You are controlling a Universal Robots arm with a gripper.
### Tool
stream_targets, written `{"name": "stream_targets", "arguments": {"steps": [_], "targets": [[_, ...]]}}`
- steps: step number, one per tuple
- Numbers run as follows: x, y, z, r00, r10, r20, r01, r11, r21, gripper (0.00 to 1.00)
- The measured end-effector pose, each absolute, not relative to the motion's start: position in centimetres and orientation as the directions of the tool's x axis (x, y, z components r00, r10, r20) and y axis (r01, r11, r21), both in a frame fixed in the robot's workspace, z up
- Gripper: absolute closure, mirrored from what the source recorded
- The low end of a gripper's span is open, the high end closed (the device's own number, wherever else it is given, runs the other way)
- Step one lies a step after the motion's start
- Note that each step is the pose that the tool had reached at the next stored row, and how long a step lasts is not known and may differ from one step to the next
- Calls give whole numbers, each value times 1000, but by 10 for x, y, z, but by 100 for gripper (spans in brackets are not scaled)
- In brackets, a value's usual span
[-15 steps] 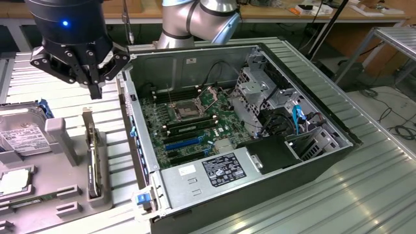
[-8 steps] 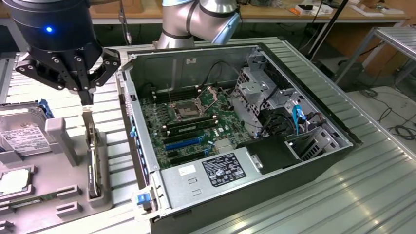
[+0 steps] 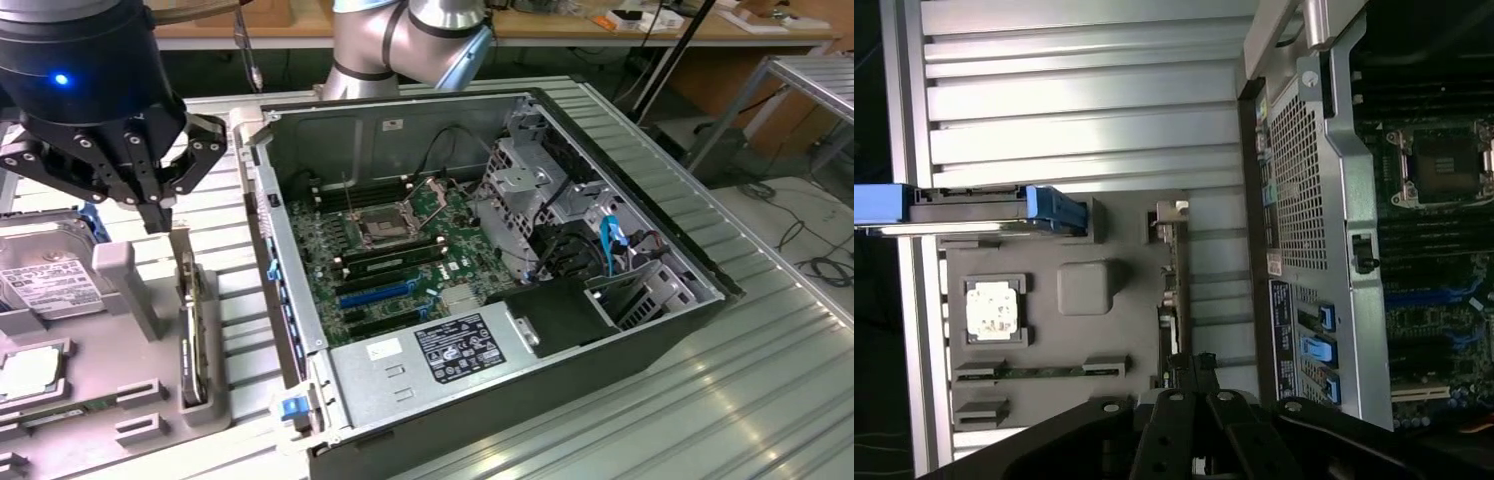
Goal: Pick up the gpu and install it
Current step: 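Reach for the gpu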
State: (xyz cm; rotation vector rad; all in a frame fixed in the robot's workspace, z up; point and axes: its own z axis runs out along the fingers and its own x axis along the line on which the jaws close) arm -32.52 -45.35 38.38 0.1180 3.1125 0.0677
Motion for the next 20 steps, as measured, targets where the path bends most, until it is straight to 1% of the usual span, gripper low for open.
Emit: {"name": "stream_targets", "arguments": {"steps": [17,18,19,20], "targets": [[-328,-458,383,-997,76,-24,75,996,44,89],[-328,-458,383,-997,76,-24,75,996,45,89],[-328,-458,383,-997,76,-24,75,996,44,83],[-328,-458,383,-997,76,-24,75,996,44,83]]}}
